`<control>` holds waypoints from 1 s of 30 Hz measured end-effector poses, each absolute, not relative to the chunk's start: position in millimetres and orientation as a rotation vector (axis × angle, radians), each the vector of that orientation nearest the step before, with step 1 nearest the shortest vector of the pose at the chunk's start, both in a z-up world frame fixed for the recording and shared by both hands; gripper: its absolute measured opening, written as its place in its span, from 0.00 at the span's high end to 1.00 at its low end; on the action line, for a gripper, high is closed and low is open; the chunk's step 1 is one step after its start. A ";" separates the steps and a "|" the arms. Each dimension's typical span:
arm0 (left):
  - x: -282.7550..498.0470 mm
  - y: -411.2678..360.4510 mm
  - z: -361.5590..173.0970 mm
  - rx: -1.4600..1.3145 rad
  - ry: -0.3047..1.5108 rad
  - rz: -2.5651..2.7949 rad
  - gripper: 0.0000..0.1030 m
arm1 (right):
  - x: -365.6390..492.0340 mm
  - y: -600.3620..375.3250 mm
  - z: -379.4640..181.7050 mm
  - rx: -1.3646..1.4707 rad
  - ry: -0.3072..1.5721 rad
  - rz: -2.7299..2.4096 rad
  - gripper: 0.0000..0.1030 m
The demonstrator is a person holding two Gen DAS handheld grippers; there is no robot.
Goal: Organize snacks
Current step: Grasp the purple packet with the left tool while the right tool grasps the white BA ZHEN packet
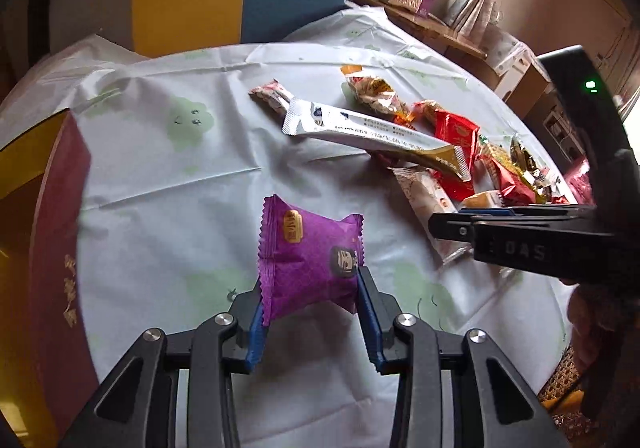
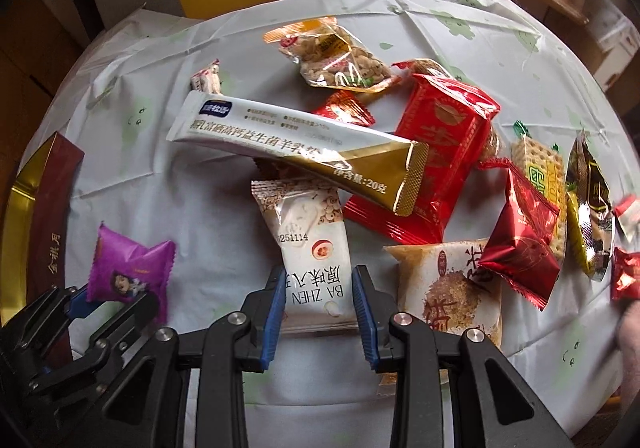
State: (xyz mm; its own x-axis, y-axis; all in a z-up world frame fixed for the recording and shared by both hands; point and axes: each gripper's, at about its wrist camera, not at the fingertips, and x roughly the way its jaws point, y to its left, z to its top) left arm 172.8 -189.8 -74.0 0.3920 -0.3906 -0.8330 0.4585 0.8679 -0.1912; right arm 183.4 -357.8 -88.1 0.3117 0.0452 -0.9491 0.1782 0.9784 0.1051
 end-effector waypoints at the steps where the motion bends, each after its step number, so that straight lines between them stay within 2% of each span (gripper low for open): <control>1: 170.4 -189.2 -71.4 0.070 1.022 -0.538 0.62 | 183.6 -354.7 -87.1 0.193 1.247 -0.090 0.68; 14: 144.6 -155.5 -37.1 0.063 0.904 -0.505 0.62 | 178.6 -336.1 -59.0 0.065 1.137 -0.080 0.68; 27: 150.4 -118.5 -22.3 0.013 0.887 -0.424 0.62 | 176.0 -332.0 -50.1 0.018 1.086 -0.081 0.68; 29: 153.0 -110.5 -19.5 0.003 0.888 -0.405 0.62 | 175.7 -330.7 -49.4 0.012 1.082 -0.076 0.76; 30: 154.1 -106.0 -17.5 0.000 0.886 -0.392 0.62 | 175.6 -330.3 -48.8 0.011 1.079 -0.074 0.76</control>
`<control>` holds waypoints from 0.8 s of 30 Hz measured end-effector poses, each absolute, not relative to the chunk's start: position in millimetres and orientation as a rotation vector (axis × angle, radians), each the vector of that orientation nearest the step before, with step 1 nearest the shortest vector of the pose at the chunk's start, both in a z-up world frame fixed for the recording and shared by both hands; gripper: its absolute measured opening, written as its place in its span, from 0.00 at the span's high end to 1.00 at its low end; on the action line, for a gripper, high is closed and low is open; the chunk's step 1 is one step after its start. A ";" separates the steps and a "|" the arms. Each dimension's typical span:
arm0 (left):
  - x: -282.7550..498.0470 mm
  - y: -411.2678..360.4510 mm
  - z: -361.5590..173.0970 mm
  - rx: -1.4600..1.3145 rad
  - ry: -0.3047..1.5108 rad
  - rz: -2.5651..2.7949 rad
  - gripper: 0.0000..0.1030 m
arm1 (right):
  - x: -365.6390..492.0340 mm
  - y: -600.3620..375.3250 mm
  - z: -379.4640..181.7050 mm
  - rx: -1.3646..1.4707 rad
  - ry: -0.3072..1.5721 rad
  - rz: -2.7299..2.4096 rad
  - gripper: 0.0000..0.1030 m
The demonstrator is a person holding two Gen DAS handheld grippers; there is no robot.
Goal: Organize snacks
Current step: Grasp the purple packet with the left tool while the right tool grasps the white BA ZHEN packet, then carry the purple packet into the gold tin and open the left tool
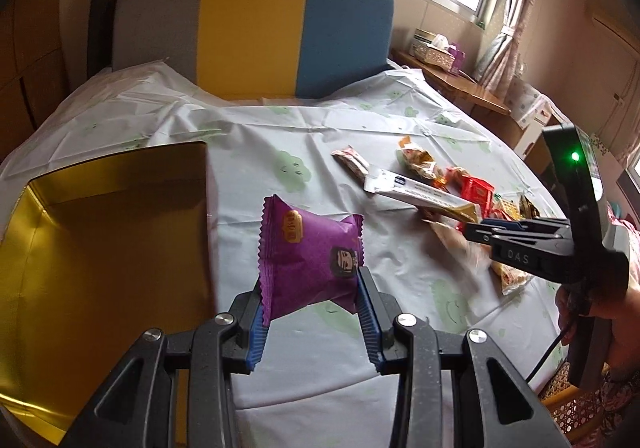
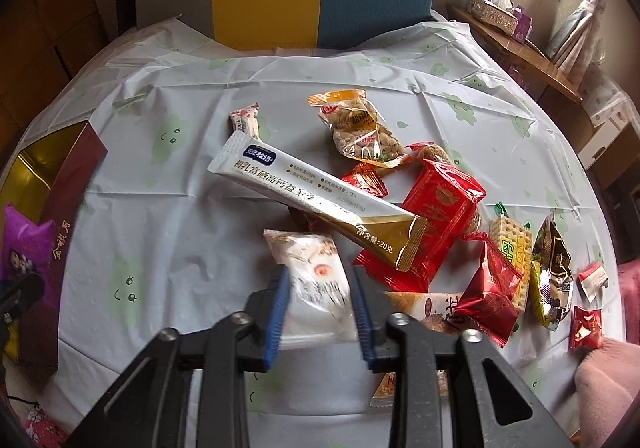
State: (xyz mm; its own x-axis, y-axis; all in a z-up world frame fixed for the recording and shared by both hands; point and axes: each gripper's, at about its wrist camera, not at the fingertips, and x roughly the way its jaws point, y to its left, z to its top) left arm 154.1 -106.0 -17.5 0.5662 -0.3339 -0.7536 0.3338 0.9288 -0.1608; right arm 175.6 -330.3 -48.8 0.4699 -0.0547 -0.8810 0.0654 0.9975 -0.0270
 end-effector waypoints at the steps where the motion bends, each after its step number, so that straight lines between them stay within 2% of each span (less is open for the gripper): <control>1: 155.8 -100.8 -15.6 -0.002 0.883 -0.379 0.62 | 175.5 -329.5 -48.2 0.011 1.076 -0.069 0.76; 7: 170.7 -60.7 -8.2 -0.012 0.871 -0.277 0.62 | 178.7 -332.9 -55.8 0.077 1.109 -0.036 0.77; 9: 177.3 -43.1 -8.0 -0.015 0.869 -0.235 0.62 | 181.1 -337.8 -60.7 0.112 1.126 -0.047 0.75; 10: 180.8 -35.6 -8.9 -0.013 0.871 -0.213 0.62 | 182.6 -338.9 -64.5 0.124 1.141 -0.056 0.62; 11: 185.0 -26.3 -9.9 -0.015 0.876 -0.192 0.62 | 184.2 -340.4 -67.8 0.143 1.152 -0.066 0.42; 13: 193.6 -7.1 -11.4 -0.015 0.881 -0.144 0.62 | 186.2 -340.4 -72.0 0.162 1.155 -0.076 0.27; 17: 208.6 32.9 -11.3 -0.018 0.887 -0.051 0.62 | 193.4 -331.7 -85.8 0.105 1.187 -0.108 0.27; 18: 212.0 43.0 -11.4 -0.017 0.888 -0.027 0.62 | 195.4 -329.9 -90.6 0.110 1.202 -0.106 0.31; 19: 213.8 51.9 -11.5 -0.019 0.888 -0.008 0.62 | 197.3 -327.1 -96.2 0.121 1.221 -0.091 0.42; 21: 217.6 68.1 -12.5 -0.013 0.892 0.033 0.62 | 196.2 -318.5 -97.3 0.078 1.206 -0.098 0.46; 23: 220.3 83.3 -14.1 -0.024 0.896 0.063 0.62 | 194.4 -309.0 -96.8 0.031 1.192 -0.083 0.59; 24: 221.5 90.4 -15.5 -0.031 0.902 0.073 0.62 | 192.8 -305.7 -96.5 0.020 1.185 -0.082 0.61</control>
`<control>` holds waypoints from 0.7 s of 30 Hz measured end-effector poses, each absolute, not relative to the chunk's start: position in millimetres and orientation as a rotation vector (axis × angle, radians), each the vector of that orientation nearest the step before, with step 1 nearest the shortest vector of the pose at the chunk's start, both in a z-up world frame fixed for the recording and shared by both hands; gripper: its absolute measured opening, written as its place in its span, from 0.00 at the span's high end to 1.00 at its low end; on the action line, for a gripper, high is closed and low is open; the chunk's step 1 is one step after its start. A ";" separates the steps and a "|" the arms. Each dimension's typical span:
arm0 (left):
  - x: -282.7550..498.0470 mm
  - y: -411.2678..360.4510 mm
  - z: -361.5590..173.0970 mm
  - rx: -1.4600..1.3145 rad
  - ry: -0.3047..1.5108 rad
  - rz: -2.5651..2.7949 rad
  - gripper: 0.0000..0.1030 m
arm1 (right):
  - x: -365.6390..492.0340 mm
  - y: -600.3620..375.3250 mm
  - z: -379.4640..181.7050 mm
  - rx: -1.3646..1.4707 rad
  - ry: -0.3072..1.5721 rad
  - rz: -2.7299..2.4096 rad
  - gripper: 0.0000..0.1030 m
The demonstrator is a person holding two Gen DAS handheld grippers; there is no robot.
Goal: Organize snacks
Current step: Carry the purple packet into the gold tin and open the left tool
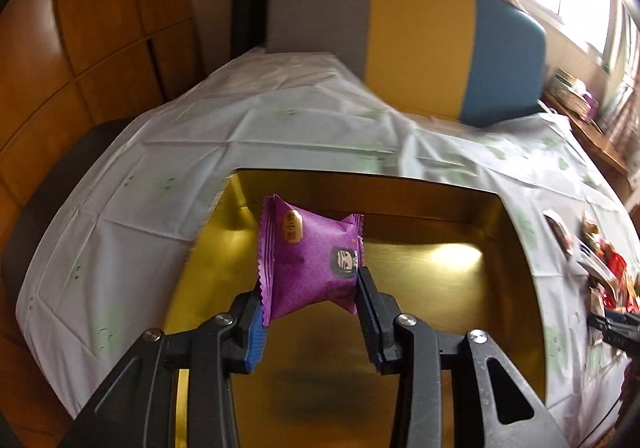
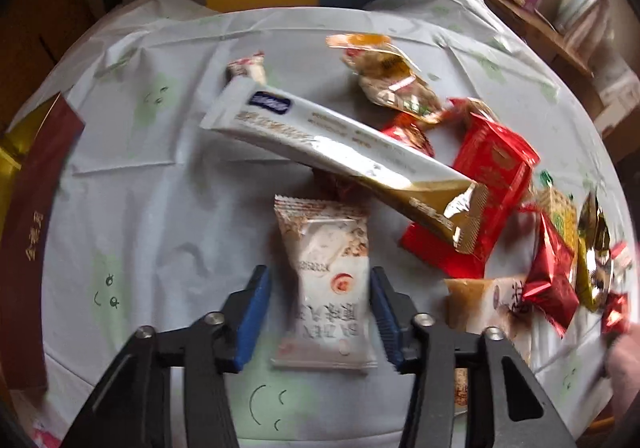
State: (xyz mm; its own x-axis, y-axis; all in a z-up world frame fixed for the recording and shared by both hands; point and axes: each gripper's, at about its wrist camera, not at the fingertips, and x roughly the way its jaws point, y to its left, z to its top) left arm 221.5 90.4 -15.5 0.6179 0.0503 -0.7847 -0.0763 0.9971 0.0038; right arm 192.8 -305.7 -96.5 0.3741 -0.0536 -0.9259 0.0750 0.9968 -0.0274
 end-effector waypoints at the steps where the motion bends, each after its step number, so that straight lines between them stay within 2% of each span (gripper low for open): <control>1: 222.6 96.0 -17.3 -0.031 0.907 0.085 0.62 | 191.3 -303.3 -96.6 0.011 1.178 -0.085 0.63; 4: 228.6 106.1 -22.2 -0.011 0.914 0.116 0.62 | 189.1 -297.3 -96.5 -0.010 1.167 -0.084 0.67; 21: 250.4 110.3 -36.4 0.033 0.944 0.154 0.61 | 192.9 -303.8 -94.5 0.031 1.165 -0.058 0.68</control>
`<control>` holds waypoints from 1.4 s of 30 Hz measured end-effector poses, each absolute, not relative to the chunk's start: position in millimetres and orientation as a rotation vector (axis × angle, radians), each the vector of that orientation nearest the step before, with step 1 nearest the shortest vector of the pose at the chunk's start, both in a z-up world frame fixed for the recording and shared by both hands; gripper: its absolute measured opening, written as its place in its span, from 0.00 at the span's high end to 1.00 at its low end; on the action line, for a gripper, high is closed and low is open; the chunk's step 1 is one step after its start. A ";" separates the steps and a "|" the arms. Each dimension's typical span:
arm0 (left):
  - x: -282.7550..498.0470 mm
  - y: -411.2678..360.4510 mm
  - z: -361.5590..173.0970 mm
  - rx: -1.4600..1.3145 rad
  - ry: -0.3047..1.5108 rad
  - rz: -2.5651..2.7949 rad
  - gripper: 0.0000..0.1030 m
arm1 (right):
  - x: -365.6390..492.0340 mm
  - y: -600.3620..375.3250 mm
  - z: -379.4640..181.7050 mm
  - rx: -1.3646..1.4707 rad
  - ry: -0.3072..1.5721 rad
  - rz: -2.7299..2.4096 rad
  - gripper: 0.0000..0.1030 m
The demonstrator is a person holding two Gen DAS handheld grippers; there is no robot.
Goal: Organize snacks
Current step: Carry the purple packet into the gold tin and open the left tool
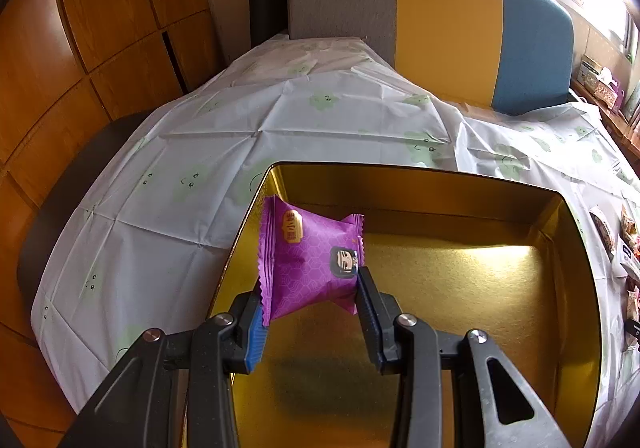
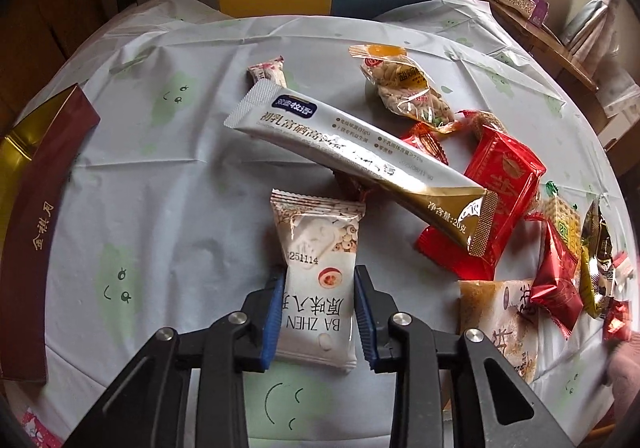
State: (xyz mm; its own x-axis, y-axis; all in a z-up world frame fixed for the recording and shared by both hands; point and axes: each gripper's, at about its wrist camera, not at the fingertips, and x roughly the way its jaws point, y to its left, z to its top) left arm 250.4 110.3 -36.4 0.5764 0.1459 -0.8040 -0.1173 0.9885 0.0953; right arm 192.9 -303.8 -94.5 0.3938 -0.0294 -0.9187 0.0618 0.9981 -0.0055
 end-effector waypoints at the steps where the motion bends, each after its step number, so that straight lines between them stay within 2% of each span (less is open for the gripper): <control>1: 251.7 110.4 -37.1 0.033 0.947 0.154 0.61 | 193.4 -304.6 -94.7 0.033 1.165 -0.056 0.68; 29: 293.8 158.8 -75.4 -0.488 1.078 -0.016 0.61 | 193.9 -307.9 -95.5 0.067 1.164 -0.047 0.68; 42: 303.5 161.1 -75.9 -0.515 1.065 -0.020 0.61 | 184.0 -304.2 -77.4 0.036 1.091 -0.050 0.68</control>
